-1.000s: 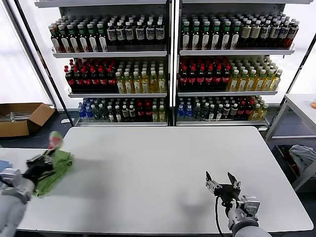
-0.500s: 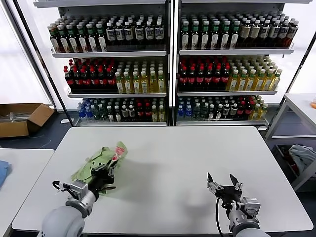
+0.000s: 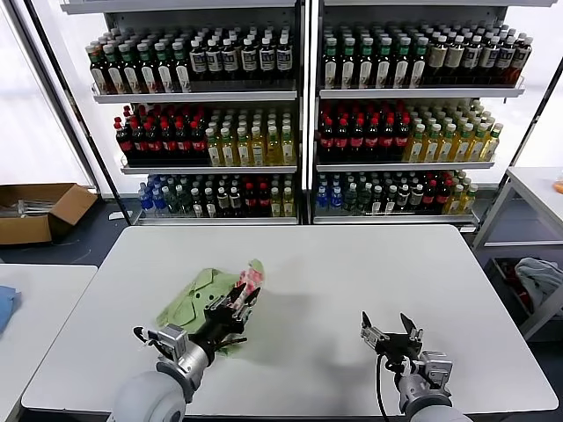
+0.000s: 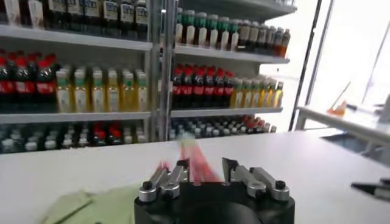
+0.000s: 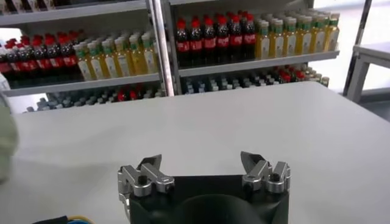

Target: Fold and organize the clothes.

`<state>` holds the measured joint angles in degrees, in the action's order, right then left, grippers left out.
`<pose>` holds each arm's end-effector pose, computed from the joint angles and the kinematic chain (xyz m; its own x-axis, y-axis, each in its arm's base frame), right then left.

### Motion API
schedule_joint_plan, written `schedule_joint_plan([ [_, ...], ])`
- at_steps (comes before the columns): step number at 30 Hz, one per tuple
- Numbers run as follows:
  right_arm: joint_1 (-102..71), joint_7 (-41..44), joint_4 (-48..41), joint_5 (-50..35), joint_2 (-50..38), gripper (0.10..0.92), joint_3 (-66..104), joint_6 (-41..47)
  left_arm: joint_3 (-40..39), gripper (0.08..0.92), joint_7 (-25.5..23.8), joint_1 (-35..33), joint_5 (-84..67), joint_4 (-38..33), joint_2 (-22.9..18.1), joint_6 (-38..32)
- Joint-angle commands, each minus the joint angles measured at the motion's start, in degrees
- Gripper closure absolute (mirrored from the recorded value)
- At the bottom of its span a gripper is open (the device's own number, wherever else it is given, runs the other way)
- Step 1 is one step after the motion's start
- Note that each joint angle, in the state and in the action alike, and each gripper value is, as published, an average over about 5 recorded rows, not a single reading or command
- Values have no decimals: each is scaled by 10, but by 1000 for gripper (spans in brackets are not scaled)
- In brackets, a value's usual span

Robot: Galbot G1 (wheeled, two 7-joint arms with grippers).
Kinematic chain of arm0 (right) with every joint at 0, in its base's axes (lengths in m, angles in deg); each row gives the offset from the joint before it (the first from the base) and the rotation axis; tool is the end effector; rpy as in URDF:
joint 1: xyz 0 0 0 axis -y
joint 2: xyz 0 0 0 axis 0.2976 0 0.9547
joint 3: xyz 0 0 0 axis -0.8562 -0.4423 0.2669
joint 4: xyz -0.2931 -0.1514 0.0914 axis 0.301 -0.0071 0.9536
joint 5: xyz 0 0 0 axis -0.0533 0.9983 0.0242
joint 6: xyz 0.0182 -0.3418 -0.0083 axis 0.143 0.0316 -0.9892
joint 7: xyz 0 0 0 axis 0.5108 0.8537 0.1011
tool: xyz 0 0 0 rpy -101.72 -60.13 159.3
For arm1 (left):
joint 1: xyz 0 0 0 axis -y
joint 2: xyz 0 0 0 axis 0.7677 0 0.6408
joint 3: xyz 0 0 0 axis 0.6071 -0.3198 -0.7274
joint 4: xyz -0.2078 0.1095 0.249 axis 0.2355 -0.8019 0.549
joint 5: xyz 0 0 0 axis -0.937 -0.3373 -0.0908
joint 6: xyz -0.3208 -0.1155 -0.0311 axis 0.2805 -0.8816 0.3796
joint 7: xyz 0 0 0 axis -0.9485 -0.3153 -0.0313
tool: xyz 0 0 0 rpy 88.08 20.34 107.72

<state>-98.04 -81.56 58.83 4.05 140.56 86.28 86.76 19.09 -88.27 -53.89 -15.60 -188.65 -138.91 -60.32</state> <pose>0.1890 -0.0126 -0.2471 -0.9161 -0.0271 0.4001 0.0137 0.9950 0.0988 0.2324 0.0007 -0.2377 -0.8656 0.4384 0.2419 0.4145 0.8984 -0.1449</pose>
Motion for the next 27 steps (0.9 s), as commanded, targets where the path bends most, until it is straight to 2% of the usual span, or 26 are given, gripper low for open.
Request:
schedule_joint_plan([
  [1, 11, -3, -10, -46, 4, 203, -16, 8, -14, 559, 24, 7, -72, -16, -24, -15],
  [7, 40, -11, -15, -165, 4, 203, -52, 17, 37, 385, 43, -9, -33, -19, -14, -14],
  [14, 125, -77, -56, -293, 16, 203, -137, 22, 98, 205, 52, -37, 48, -12, 10, -1],
  [17, 165, -103, -84, -316, 29, 203, -164, 19, 116, 181, 57, -40, 46, -14, 16, 2],
  [27, 237, -151, -185, -370, 106, 203, -197, 11, 141, 177, 66, -56, 47, -6, 23, 0],
])
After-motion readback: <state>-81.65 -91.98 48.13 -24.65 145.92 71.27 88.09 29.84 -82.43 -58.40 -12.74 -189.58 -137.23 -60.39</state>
